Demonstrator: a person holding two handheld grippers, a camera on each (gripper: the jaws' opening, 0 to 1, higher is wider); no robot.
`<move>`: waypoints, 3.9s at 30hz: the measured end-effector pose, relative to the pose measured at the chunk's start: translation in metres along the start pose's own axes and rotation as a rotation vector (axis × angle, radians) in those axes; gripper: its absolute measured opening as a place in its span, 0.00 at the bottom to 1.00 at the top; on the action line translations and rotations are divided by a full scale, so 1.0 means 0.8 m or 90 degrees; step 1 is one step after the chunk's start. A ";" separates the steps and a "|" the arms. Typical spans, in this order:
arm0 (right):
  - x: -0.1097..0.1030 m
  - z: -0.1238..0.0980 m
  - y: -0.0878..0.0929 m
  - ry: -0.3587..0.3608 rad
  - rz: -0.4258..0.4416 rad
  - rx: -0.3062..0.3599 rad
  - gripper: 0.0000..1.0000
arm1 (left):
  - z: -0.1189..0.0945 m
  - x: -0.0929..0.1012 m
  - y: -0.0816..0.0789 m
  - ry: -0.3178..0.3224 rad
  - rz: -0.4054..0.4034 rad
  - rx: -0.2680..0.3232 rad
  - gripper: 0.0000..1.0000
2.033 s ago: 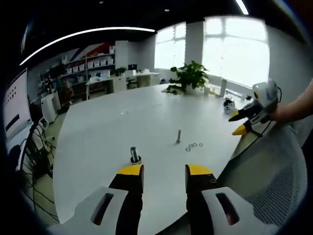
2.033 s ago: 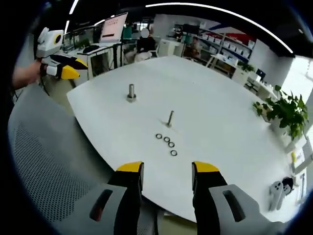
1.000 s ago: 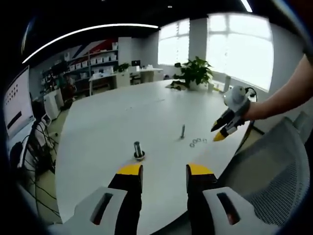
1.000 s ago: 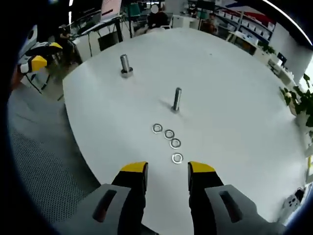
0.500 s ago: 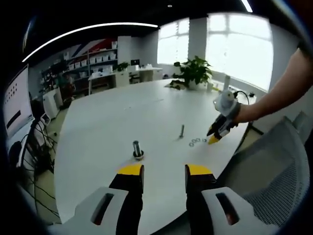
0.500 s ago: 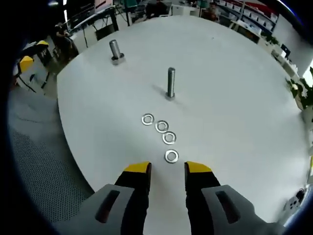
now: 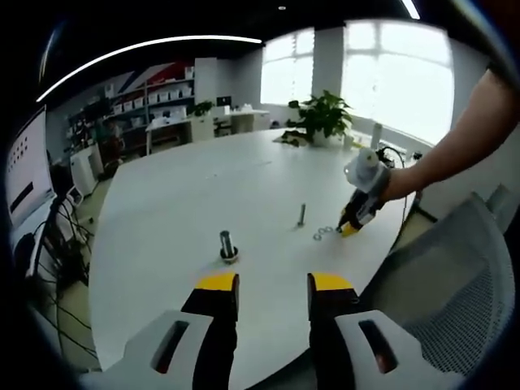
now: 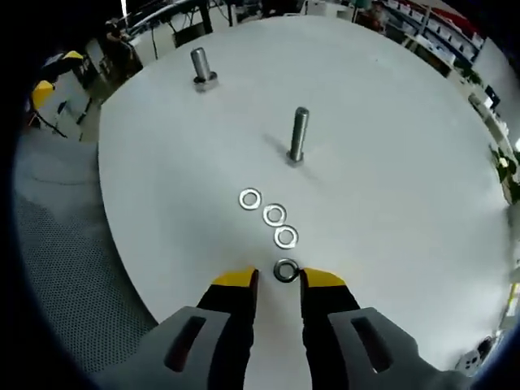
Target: Place the washer onto the threaded stud by aligning its center hole with the stud, sliding it down to the base, and recovering from edge contact or off-axis alignment until the washer reaches the visible bottom stop.
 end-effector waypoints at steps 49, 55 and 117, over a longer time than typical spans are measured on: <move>-0.002 0.005 -0.011 0.054 -0.107 -0.109 0.14 | 0.000 0.001 0.000 0.006 -0.001 0.000 0.32; 0.000 0.002 -0.006 0.047 -0.088 -0.072 0.14 | -0.002 0.000 -0.002 -0.001 0.008 0.006 0.31; -0.020 -0.034 -0.138 0.017 -0.131 0.056 0.03 | -0.003 -0.005 0.002 -0.009 -0.006 -0.001 0.31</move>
Point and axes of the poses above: the point that each gripper's makers call its tool centre point, and the gripper's own axes: z roughly forward along the fingers, x roughly to its right, y roughly out of its underside, the point moved 5 cm from there along -z, roughly backward along the fingers, and after that the axes turned 13 degrees about z, right-handed, at the moved point
